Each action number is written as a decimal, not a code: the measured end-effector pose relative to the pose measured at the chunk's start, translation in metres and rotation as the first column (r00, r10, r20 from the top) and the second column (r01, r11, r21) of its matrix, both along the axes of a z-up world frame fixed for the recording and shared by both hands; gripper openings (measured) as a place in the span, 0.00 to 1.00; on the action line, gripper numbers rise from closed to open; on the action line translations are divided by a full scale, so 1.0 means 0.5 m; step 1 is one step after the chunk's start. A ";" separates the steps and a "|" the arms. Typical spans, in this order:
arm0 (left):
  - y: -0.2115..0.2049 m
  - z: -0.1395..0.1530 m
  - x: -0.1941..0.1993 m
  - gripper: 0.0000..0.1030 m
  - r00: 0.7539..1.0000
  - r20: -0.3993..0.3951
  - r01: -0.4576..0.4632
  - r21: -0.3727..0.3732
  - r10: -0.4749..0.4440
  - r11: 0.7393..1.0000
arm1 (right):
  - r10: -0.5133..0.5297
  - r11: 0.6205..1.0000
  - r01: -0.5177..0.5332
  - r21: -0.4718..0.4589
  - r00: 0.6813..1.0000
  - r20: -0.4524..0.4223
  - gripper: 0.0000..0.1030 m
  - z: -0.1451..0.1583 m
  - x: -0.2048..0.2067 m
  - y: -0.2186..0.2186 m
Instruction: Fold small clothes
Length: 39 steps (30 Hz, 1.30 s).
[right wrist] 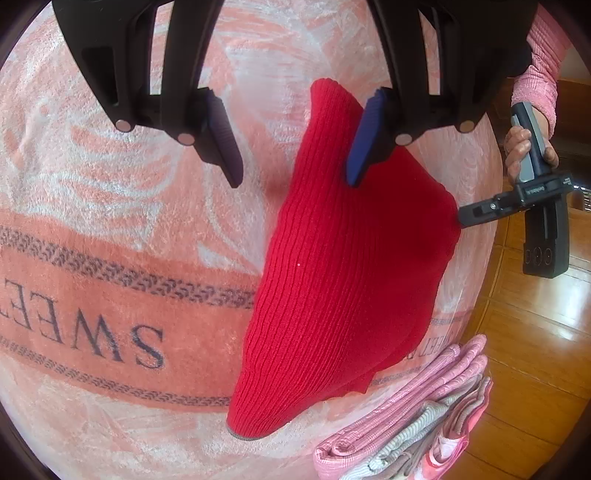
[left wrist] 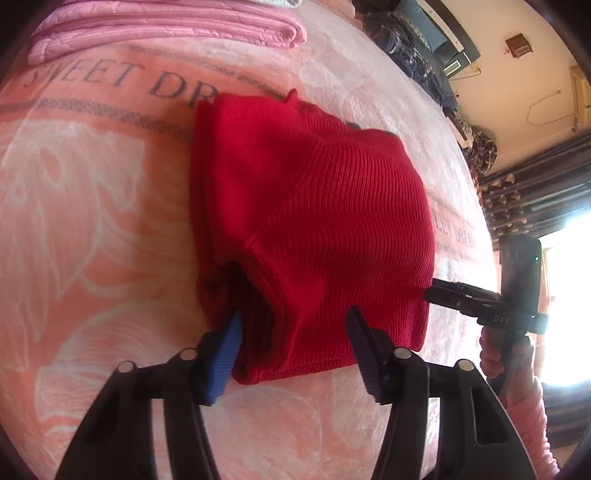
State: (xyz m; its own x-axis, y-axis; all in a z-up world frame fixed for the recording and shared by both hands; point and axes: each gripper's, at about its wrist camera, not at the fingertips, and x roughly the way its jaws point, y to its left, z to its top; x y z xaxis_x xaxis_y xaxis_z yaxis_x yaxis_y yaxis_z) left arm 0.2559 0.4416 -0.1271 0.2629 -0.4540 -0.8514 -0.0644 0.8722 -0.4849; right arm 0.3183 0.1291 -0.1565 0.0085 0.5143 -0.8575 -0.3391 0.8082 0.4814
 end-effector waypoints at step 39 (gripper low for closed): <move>0.079 -0.093 0.179 0.76 0.987 -0.032 -0.160 -0.158 0.157 0.974 | -0.074 0.968 0.099 0.233 0.991 -0.113 0.77 -0.016 0.102 0.023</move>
State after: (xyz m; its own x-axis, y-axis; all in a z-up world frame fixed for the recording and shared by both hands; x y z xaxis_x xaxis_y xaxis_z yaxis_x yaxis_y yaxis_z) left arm 0.3453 0.4811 -0.1738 0.3271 -0.5384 -0.7766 -0.2060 0.7614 -0.6146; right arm 0.3691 0.1405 -0.1643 -0.0202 0.7044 -0.7095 -0.2118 0.6906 0.6916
